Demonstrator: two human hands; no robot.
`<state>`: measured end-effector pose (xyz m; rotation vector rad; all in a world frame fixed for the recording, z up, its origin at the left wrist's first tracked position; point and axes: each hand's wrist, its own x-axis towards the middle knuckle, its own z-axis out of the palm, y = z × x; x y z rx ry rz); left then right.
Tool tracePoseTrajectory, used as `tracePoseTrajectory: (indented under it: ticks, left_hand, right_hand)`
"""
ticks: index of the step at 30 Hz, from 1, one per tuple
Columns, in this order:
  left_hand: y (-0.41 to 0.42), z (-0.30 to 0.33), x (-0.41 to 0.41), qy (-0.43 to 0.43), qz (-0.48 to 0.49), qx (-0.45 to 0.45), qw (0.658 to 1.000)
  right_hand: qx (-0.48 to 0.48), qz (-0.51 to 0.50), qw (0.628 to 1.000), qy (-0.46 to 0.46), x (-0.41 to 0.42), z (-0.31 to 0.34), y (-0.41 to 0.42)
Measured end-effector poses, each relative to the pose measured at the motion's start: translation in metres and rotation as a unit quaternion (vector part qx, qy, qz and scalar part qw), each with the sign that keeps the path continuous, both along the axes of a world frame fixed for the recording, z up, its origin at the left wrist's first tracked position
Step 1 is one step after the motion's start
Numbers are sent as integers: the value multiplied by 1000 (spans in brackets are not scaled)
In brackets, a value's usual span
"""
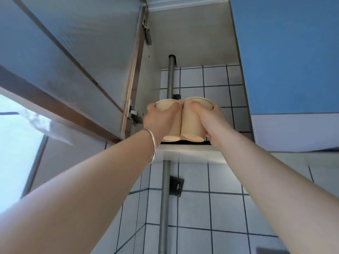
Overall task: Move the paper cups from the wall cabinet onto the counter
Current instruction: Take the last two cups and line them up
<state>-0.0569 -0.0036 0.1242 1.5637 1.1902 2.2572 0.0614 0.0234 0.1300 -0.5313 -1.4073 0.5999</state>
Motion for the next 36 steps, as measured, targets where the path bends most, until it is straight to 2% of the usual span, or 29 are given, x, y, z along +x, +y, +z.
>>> tracePoseTrajectory:
  ticks: [3,7,14,20,24,27,36]
  left_hand:
    - [-15,-30,1,-37,-47,-3,998]
    - [-28,-75,4,-75,-74,-23,994]
    - [-65,-162,14,-98,31,-51,993]
    - [-130,-237,14,-152,126,-90,976]
    - [-193,-294,0,-164,199,-114,959]
    - [-251,-333,-20,-185,240,-126,945]
    - [-456,-418,-65,-232,396,-138,878]
  right_hand:
    - [-4,-14,1000,21,-6,-25,-22]
    - [1,30,999,30,-2,-70,-41]
    - [-71,124,989,38,4,-162,-67]
    - [-129,207,969,26,-8,-235,-110]
    - [-174,258,950,15,-32,-301,-158]
    - [-230,311,922,-5,-57,-346,-204]
    - [-288,437,850,-57,-137,-410,-381]
